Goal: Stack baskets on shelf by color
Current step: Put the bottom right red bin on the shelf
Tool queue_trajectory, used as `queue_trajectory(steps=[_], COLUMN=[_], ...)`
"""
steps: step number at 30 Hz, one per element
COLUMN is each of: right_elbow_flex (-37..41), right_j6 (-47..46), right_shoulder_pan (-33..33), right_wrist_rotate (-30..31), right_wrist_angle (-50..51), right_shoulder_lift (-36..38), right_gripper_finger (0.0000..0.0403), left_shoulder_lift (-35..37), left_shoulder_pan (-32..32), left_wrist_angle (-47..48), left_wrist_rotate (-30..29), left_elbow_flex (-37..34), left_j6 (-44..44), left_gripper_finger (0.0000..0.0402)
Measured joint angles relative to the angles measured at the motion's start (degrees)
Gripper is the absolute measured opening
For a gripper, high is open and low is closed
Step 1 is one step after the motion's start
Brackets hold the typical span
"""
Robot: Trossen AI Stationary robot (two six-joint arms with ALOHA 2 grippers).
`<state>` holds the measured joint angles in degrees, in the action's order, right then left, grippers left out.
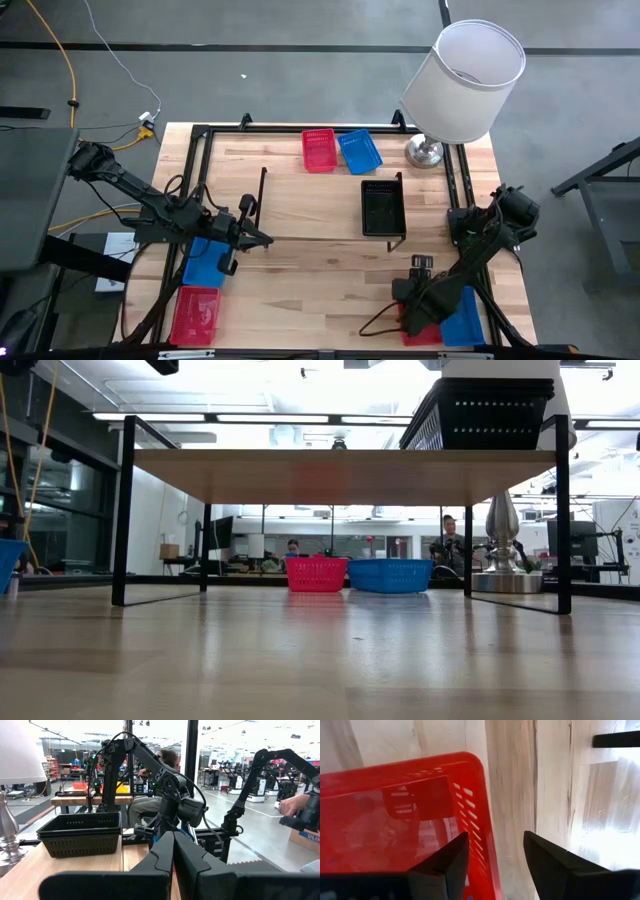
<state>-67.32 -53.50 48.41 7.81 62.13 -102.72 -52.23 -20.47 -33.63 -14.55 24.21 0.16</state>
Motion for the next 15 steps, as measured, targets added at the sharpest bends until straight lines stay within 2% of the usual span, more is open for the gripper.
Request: queue_trajectory(steps=[3, 6, 9, 12, 15], right_elbow_flex=[0.01, 0.01, 0.01, 0.01, -0.12], right_j6=[0.25, 0.99, 1.08, 1.7, 2.23], right_shoulder_pan=[-0.1, -0.05, -0.05, -0.3, -0.74], right_wrist_rotate=[-0.45, -1.5, -2.8, -4.43, -4.58], right_wrist_angle=[-0.07, -0.07, -0.08, 0.03, -0.46], right_shoulder_lift=[0.0, 0.0, 0.0, 0.19, 1.29], right_gripper_finger=[0.016, 0.0127, 0.0074, 0.0016, 0.0017], left_shoulder_lift=[0.0, 0.0, 0.0, 0.0, 0.32], left_shoulder_pan=[0.0, 0.0, 0.0, 0.01, -0.03], left_wrist_angle=[-0.01, 0.0, 0.17, 1.93, 2.23], left_wrist_rotate=[0.0, 0.0, 0.3, 3.14, 5.73], left_elbow_flex=[0.0, 0.0, 0.0, 0.0, 0.0], left_j6=[0.0, 0.01, -0.37, -2.41, -2.71], left_gripper_finger=[0.0, 0.0, 0.0, 0.0, 0.0])
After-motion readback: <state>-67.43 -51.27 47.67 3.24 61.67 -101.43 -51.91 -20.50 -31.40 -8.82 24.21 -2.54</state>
